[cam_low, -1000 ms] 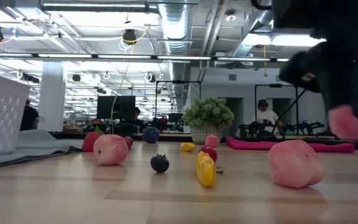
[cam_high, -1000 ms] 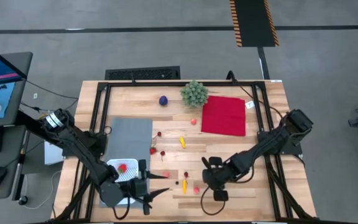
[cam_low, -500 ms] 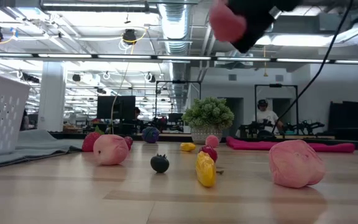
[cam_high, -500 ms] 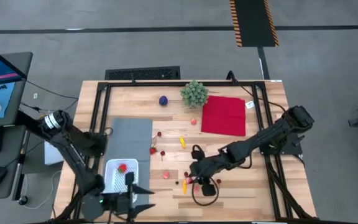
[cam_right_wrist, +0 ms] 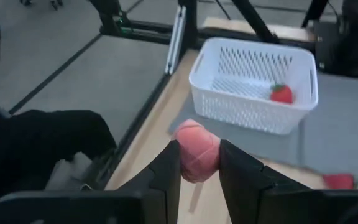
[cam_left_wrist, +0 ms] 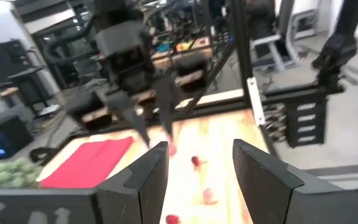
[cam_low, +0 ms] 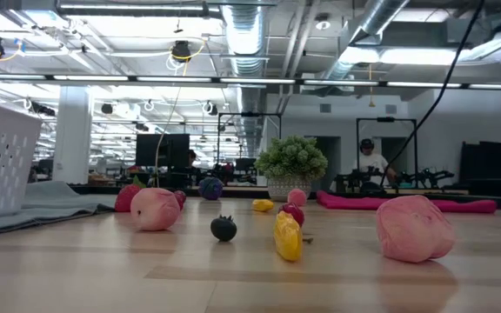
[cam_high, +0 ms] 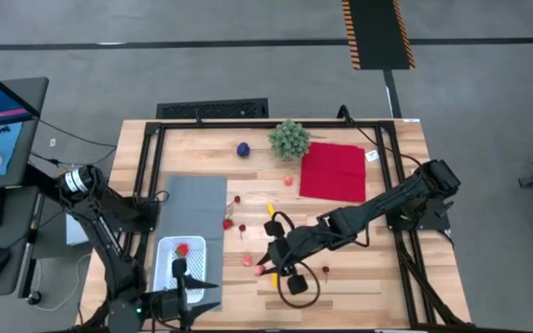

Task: Pick and placing Produce into tupperware
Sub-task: Put the pink apricot into the white basket

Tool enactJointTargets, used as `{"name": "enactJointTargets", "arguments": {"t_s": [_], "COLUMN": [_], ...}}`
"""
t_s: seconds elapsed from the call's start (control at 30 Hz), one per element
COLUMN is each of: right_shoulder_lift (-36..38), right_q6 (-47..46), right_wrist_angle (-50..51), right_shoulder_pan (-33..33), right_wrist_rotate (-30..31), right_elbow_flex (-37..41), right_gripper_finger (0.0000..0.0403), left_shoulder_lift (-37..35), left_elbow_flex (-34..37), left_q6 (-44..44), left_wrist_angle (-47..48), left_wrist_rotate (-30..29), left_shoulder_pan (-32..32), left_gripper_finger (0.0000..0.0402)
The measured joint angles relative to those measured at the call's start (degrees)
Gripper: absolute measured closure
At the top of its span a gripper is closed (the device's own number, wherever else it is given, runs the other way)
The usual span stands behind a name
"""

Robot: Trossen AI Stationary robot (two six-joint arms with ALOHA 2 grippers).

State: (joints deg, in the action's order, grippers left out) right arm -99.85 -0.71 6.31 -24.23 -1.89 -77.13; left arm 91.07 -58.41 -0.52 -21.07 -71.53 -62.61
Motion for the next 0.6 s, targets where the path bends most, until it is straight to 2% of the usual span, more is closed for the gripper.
{"name": "enactJointTargets", "arguments": {"t_s": [0.1,0.2,0.27,0.4,0.6], "right_shoulder_lift": [0.0,-1.6,-2.3,-6.5,-15.3], "right_q6": [1.7,2.2,2.2,2.3,3.7], "right_wrist_angle": [-3.7,-8.8,-8.5,-8.9,-6.6], "right_shoulder_pan": [0.2,1.1,1.7,3.7,6.1], "right_wrist_rotate": [-1.3,-4.2,-5.0,-5.9,-9.1], "right_elbow_flex": [-0.3,-0.6,-0.3,-3.8,-14.2], "right_gripper_finger": [0.0284,0.0284,0.0284,0.0284,0.0284], "left_shoulder_lift": [-0.7,-1.6,-2.2,-2.4,-2.4], "left_elbow_flex": [0.0,0.0,0.0,0.0,0.0], "left_q6": [-1.4,-1.5,-1.7,-2.0,0.7], "left_wrist_angle": [0.0,-0.2,-0.2,-0.6,-0.6], "left_wrist_rotate": [-2.3,-1.7,-1.6,-2.4,-4.5], "left_shoulder_pan": [-2.1,-4.6,-6.4,-9.2,-12.7], "left_gripper_finger": [0.0230,0.0230,0.0230,0.0230,0.0230]}}
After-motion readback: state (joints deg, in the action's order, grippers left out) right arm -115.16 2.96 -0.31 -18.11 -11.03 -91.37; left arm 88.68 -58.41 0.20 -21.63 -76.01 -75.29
